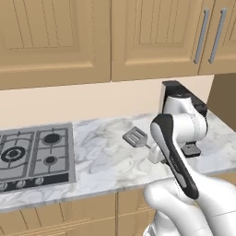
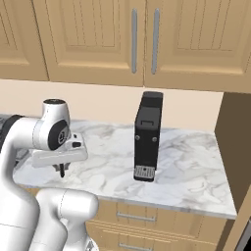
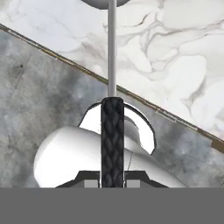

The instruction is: Put the garlic and bell pepper in the pot. Retrieve the spatula and lightly stir the vegetables in the pot.

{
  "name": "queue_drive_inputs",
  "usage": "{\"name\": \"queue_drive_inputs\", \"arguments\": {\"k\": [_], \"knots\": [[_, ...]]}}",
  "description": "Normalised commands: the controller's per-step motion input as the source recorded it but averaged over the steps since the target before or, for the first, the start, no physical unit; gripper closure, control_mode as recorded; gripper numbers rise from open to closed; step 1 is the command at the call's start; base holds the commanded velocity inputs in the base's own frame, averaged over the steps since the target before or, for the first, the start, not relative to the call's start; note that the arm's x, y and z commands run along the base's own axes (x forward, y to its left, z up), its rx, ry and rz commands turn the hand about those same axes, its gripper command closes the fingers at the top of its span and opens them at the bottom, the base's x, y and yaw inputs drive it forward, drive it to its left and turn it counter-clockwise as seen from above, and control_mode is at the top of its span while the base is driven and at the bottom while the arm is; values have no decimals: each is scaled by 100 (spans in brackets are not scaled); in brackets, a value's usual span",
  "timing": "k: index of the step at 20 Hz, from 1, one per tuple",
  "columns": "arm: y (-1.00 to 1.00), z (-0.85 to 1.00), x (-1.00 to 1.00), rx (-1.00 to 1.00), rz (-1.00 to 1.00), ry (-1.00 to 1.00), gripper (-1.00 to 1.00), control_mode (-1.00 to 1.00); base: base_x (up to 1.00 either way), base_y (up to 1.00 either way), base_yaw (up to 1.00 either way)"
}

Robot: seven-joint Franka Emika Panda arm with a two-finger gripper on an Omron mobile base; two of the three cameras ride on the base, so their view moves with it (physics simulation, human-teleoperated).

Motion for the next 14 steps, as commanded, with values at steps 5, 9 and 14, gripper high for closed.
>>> {"name": "queue_drive_inputs", "arguments": {"k": [5, 9, 14], "knots": [[0, 0, 0, 0, 0, 0, 100, 100, -70, 93, 0], [0, 0, 0, 0, 0, 0, 100, 100, -24, 100, -4], [0, 0, 0, 0, 0, 0, 100, 100, 5, 100, -12]]}}
